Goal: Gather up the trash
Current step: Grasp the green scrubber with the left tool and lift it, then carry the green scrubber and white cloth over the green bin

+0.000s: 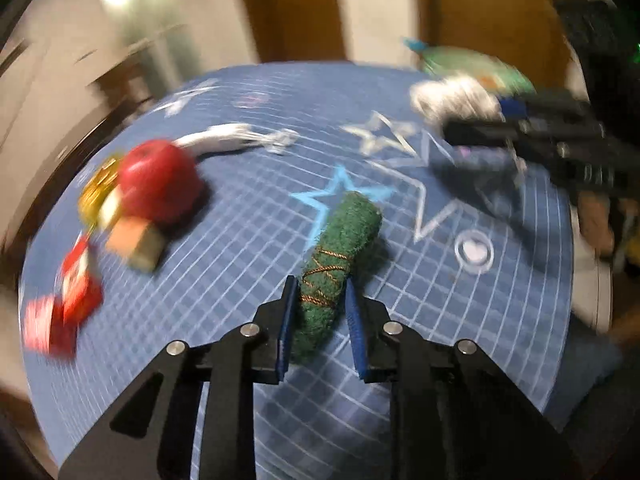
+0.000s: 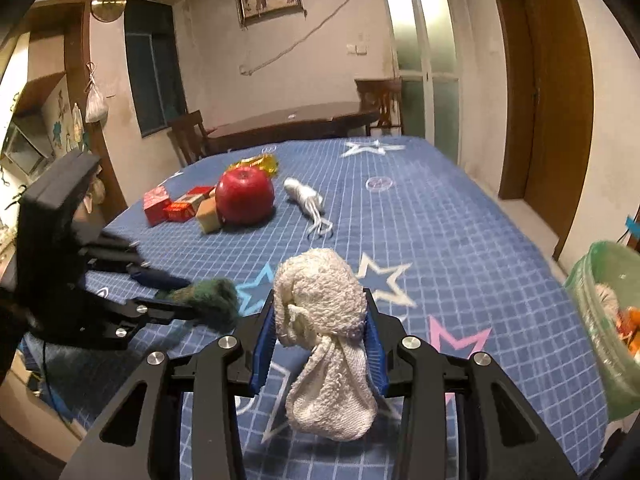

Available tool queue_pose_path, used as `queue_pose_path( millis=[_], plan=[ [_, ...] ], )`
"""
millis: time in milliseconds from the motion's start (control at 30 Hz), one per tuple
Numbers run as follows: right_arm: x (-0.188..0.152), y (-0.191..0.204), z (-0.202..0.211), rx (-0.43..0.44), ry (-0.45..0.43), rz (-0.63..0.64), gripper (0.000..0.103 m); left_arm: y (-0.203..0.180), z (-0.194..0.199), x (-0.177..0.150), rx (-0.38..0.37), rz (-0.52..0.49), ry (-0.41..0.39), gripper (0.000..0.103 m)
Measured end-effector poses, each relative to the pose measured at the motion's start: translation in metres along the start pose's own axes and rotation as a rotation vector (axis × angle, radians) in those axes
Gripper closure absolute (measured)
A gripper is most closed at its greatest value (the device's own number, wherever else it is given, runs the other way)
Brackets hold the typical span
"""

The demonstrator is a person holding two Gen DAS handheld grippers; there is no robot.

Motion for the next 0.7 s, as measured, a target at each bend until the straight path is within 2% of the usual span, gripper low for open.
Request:
queue_pose_path(
  millis=[67,133,167,200,267,367,500,700],
  plan=[
    [0.008,0.006,0.005,-0.016,-0.03,0.018,0.063,0.003,0.018,-0.003,0.061,0.109,-0.092,0.081],
    [0.02,0.015,0.014,-0.039,-0.072,0.046,0.063,0.008,0.04,-0.006,0.082,0.221,-0.175,0.081],
    [0.025,0.018,0.018,-0.05,-0.088,0.059,0.063,0.007,0.05,-0.007,0.129,0.267,-0.226,0.081],
    [0.032,0.023,0.024,-0.065,-0.113,0.076,0.063,0.004,0.059,-0.008,0.171,0.292,-0.279,0.081],
    [0.043,0.031,0.034,-0.089,-0.143,0.102,0.063,0.003,0.074,-0.007,0.191,0.385,-0.358,0.081],
    [0.056,0.039,0.046,-0.111,-0.173,0.126,0.063,-0.005,0.09,-0.003,0.245,0.458,-0.458,0.081],
    [0.064,0.039,0.06,-0.132,-0.189,0.119,0.063,-0.006,0.112,-0.004,0.286,0.547,-0.546,0.081],
    [0.066,0.038,0.075,-0.147,-0.193,0.118,0.063,-0.019,0.114,0.011,0.336,0.549,-0.609,0.081]
  ],
)
Point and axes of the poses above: each gripper's, at about its wrist camera, not at the fingertips, and z roughly against the way its jaws point, y to its left, x to its top, the point moved 3 cm from there along -z, roughly the way its jaws point, and after that the axes turned 15 degrees about z, right-handed, at the moved point
